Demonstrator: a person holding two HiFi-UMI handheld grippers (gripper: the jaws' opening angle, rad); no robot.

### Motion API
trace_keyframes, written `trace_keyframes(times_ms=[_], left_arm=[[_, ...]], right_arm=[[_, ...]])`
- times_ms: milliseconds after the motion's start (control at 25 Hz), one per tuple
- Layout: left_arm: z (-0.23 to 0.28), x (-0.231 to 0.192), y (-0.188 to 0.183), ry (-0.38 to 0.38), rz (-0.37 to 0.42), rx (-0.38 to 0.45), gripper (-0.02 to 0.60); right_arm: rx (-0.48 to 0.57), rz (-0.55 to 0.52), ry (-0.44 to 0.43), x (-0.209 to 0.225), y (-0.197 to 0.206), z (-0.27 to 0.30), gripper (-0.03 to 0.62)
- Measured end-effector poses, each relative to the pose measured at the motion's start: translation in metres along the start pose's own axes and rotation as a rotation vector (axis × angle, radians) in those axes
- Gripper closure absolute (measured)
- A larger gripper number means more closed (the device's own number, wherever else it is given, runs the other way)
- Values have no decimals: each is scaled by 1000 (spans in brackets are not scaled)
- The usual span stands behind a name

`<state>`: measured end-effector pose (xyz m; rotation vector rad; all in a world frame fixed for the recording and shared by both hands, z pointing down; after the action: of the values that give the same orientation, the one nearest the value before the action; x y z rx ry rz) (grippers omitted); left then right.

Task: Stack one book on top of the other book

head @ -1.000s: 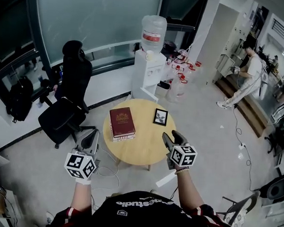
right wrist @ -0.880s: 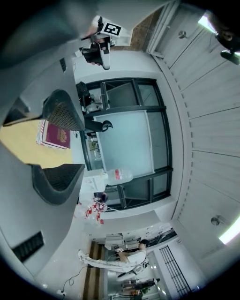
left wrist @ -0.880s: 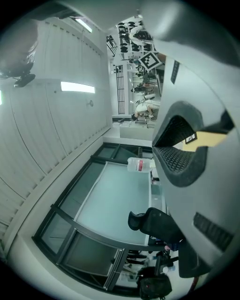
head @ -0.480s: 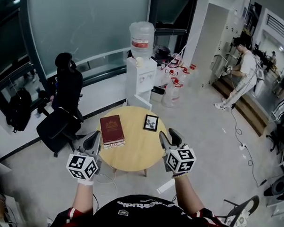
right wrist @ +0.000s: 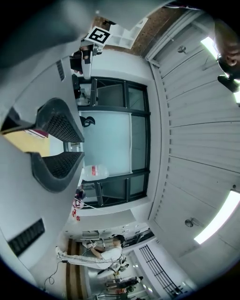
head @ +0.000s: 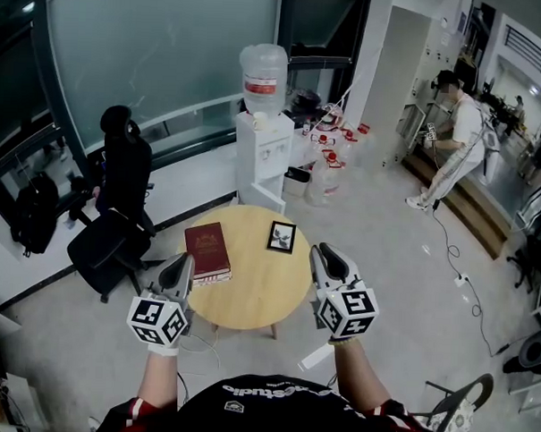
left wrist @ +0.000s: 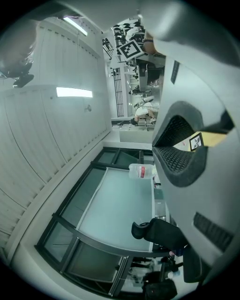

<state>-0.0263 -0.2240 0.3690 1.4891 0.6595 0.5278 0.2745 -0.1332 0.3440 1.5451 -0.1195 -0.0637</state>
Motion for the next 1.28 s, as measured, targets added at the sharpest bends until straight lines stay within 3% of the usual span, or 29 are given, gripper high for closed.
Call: trace_keyframes(times_ms=[440,1280], left_arm=[[0,1,-1,5,3,-1,566],[7,6,2,29,6,-2,566]], right_arm=[[3,-50,22,-2,-9,0,564],[-3,-91,80,3,-7,-7,566]])
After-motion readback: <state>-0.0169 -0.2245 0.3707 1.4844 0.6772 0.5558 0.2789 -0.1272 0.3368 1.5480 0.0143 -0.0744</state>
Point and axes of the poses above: the fingertips, and each gripper's own axes: z forward along the fingers, x to its right, y out of its underside, the point moved 4 cm from there along -z, backward along the fingers, and after that the axes turned 3 degrees about -y, right-handed, at the moved point
